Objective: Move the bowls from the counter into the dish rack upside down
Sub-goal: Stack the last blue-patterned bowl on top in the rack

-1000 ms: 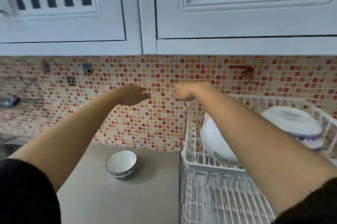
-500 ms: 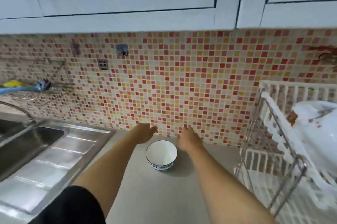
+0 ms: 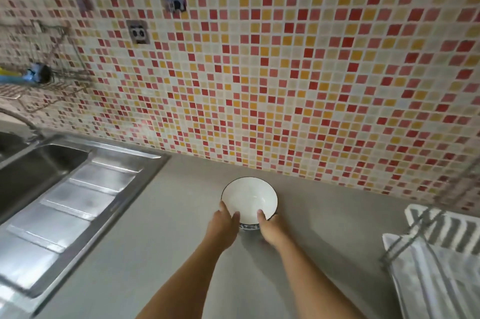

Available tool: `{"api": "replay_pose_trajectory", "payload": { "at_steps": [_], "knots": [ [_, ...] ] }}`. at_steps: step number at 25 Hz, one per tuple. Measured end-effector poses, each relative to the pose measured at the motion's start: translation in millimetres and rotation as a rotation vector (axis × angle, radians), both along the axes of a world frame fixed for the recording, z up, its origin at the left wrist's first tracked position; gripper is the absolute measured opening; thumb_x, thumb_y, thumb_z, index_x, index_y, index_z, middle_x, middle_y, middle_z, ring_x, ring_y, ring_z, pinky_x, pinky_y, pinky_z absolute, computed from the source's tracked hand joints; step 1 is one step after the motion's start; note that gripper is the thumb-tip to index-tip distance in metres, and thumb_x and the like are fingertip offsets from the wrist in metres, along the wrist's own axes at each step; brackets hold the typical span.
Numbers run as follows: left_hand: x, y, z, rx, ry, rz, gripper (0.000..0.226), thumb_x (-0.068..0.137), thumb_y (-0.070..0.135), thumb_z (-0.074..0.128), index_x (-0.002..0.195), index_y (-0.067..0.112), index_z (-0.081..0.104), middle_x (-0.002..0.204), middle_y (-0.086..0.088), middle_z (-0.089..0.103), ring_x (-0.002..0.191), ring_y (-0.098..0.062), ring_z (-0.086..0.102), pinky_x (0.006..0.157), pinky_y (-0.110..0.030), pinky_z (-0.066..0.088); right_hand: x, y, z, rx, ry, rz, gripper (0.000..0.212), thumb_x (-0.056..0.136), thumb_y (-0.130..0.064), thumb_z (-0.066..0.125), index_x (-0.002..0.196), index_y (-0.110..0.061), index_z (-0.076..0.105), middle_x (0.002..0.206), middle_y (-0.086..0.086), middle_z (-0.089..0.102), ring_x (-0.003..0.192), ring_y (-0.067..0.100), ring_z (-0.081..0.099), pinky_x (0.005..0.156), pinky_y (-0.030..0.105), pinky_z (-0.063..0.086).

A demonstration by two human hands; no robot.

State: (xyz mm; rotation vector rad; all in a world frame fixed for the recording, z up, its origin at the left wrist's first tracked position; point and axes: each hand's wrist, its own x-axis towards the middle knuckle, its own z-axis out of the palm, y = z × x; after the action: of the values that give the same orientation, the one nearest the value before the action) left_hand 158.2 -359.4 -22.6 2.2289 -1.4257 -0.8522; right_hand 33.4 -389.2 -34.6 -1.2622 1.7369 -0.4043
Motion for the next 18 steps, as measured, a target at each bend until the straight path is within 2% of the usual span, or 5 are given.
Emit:
{"api": "replay_pose_trajectory", "payload": {
  "at_steps": [3,7,10,14,18],
  "knots": [
    [0,0,-3,-0.098,0.068,0.1,0.045,0.095,0.024,0.044,0.134,0.005,0.035,0.121,-0.022,0.059,0.111,-0.038,0.056,0.092,-0.041,0.047,9,-3,-1,-0.008,-0.054,-0.137,0.039,0.09,-0.016,0.046,0.123,0.006,0.05,0.126,0.024,0.057,0.113,0.036,0.056,0.09,0.033,0.046],
    [10,7,8,-0.112,0.035,0.084,0.035,0.091,0.015,0.047,0.122,0.001,0.04,0.097,-0.02,0.065,0.089,-0.037,0.058,0.072,-0.036,0.046,2,8,19,-0.066,-0.201,-0.221,0.037,0.087,-0.001,0.041,0.123,0.002,0.044,0.12,0.015,0.056,0.099,0.032,0.06,0.068,0.026,0.049],
    [15,14,34,-0.184,0.035,0.044,0.034,0.088,0.009,0.049,0.121,0.002,0.046,0.098,-0.018,0.066,0.083,-0.031,0.056,0.068,-0.033,0.046,-7,22,39,-0.163,-0.308,-0.193,0.041,0.084,0.006,0.039,0.123,-0.005,0.04,0.122,0.012,0.051,0.095,0.032,0.06,0.061,0.036,0.059],
    [25,28,90,-0.351,0.059,0.022,0.034,0.093,0.009,0.045,0.126,0.007,0.051,0.113,-0.017,0.065,0.087,-0.026,0.057,0.07,-0.031,0.044,-31,47,84,-0.445,-0.129,0.081,0.045,0.085,0.0,0.042,0.127,-0.016,0.037,0.125,0.004,0.05,0.111,0.028,0.056,0.084,0.043,0.056],
    [15,66,140,-0.462,0.032,-0.169,0.033,0.098,0.02,0.04,0.13,0.016,0.048,0.092,-0.012,0.064,0.071,-0.021,0.057,0.065,-0.036,0.048,-68,90,141,-0.702,-0.02,0.244,0.045,0.092,-0.004,0.043,0.133,-0.019,0.034,0.131,0.0,0.05,0.116,0.018,0.052,0.095,0.024,0.047]
  ]
}}
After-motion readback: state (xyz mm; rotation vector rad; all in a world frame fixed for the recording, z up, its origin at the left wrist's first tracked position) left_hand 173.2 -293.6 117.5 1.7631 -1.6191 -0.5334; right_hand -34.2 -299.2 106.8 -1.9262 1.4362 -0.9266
